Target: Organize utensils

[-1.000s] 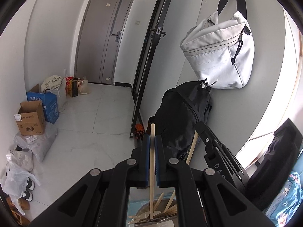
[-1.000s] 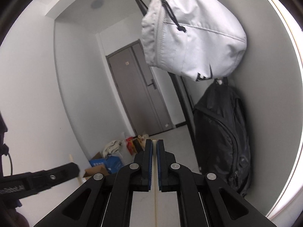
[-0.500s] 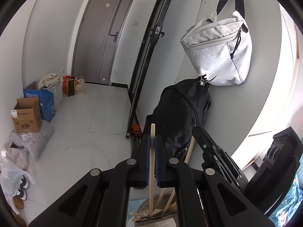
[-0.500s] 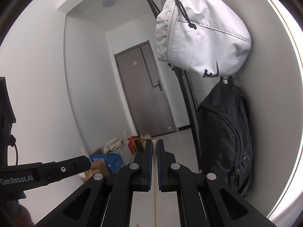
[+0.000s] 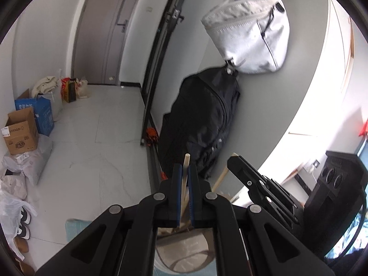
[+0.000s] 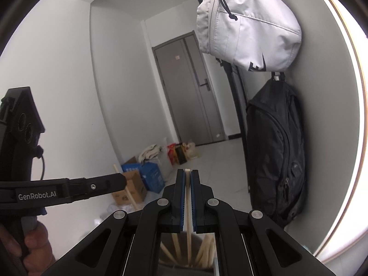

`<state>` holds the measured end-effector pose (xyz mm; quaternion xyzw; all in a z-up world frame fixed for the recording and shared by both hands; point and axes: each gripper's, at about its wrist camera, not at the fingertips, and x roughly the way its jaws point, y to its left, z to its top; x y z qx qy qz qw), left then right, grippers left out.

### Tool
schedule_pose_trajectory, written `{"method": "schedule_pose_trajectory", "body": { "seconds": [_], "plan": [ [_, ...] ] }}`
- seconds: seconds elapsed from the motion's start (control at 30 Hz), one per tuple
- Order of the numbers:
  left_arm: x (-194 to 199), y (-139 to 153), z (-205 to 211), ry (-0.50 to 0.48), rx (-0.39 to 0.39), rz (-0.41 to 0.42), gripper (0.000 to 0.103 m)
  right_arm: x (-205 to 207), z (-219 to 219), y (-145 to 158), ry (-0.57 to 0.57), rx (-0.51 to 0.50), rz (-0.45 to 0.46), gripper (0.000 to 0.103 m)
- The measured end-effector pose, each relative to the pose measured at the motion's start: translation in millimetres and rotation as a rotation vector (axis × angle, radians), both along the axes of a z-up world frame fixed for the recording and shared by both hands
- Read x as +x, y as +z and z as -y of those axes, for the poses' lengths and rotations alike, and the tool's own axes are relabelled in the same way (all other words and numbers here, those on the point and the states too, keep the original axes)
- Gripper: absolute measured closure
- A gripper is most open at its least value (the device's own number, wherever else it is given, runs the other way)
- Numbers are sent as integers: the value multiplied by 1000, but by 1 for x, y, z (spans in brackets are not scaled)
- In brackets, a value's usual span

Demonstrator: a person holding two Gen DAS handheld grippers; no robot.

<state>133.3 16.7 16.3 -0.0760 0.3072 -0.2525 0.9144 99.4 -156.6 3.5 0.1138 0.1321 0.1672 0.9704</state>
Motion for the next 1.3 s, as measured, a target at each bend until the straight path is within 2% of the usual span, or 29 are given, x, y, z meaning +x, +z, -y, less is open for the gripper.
{"method": "schedule_pose_trajectory", "body": {
  "seconds": [0.17, 0.2, 0.23, 0.27, 0.3, 0.33, 0.37, 0.4, 0.5, 0.53, 0.67, 0.73, 0.97, 1.03, 1.1, 1.3],
  "plan": [
    [-6, -4, 7, -56, 2, -72, 100, -12, 0, -7, 71, -12, -71, 96],
    [-6, -4, 6, -60, -7, -93, 98, -14, -1, -8, 77, -22, -90, 96],
    [-7, -3, 6, -50, -8, -119, 91, -18, -1, -10, 74, -32, -106, 92],
    [-8, -2, 4, -35, -8, -133, 87, -20, 0, -11, 76, -31, -120, 85],
    [-11, -1, 1, -24, -13, -134, 81, -23, 3, -13, 82, -19, -145, 68],
    [-17, 3, -2, -1, -22, -124, 71, -29, 8, -13, 87, 4, -154, 53],
    [-23, 6, -4, 21, -25, -111, 63, -38, 14, -11, 85, 25, -147, 50],
    [-29, 9, -7, 36, -32, -97, 51, -45, 17, -8, 74, 28, -137, 49],
    [-55, 24, -13, 95, -53, -11, 38, -68, 28, 2, 54, 34, -114, 30],
    [-61, 27, -12, 119, -39, 6, 35, -75, 31, 5, 50, 41, -106, 29],
    [-87, 36, -12, 168, -31, 53, 33, -100, 39, 15, 47, 26, -78, 24],
    [-95, 37, -11, 186, -26, 56, 31, -111, 41, 21, 40, 15, -56, 16],
    [-118, 38, -7, 243, 15, 66, 29, -136, 44, 32, 34, 5, -23, 7],
    [-124, 38, -7, 257, 25, 72, 23, -140, 44, 35, 35, 3, -12, 3],
    [-132, 38, -7, 269, 31, 84, 18, -143, 43, 37, 37, -6, -1, 2],
    [-147, 31, -7, 308, 59, 116, 17, -159, 41, 30, 59, -22, 2, 0]
  ]
}}
